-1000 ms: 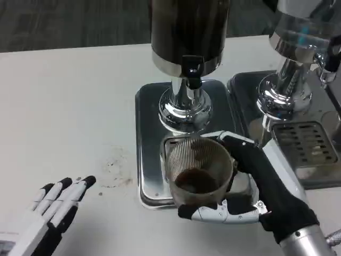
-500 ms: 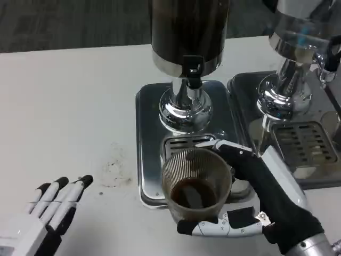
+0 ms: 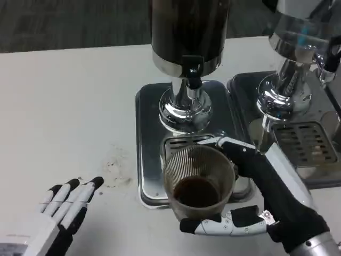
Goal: Grasp the cup under the faucet to collect the drink, then remove the cup.
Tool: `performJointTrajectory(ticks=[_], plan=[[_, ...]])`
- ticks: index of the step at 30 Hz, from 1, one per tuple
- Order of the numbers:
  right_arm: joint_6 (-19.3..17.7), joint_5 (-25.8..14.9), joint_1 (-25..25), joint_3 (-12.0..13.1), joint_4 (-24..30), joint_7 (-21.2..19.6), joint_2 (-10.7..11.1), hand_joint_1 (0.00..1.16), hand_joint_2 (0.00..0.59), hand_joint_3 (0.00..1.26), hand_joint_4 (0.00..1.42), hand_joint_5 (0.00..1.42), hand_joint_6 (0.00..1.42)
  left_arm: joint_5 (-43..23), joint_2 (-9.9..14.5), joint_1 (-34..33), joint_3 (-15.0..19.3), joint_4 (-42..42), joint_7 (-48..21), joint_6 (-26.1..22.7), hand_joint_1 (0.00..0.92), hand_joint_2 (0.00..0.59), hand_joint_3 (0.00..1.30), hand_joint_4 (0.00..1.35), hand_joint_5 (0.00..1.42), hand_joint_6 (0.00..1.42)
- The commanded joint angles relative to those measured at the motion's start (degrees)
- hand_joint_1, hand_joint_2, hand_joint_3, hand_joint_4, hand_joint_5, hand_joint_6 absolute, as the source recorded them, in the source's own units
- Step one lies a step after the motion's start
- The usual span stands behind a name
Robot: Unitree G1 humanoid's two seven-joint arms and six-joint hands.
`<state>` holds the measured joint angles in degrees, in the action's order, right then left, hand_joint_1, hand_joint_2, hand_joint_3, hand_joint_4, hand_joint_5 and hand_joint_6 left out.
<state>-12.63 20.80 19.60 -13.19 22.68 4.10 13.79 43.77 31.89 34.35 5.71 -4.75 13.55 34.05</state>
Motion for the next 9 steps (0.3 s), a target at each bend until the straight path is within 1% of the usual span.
performJointTrajectory(ticks=[1,9], plan=[[-1.3,-1.7,-0.4,0.7,0.9,0.2,-0.3,1.02,0.093,0.8,0.83,0.82,1.0,0.2,0.4,-0.1,-0.4,-1.2,-1.0,-1.4,0.0,0.057,0.0,0.0,0.0,0.0],[-1.3,-1.9,-0.6,1.1,0.7,0.4,-0.5,1.02,0.093,0.8,0.84,0.83,1.0,0.6,0.4,0.0,-0.7,-1.9,-0.7,-1.7,0.0,0.057,0.0,0.0,0.0,0.0]])
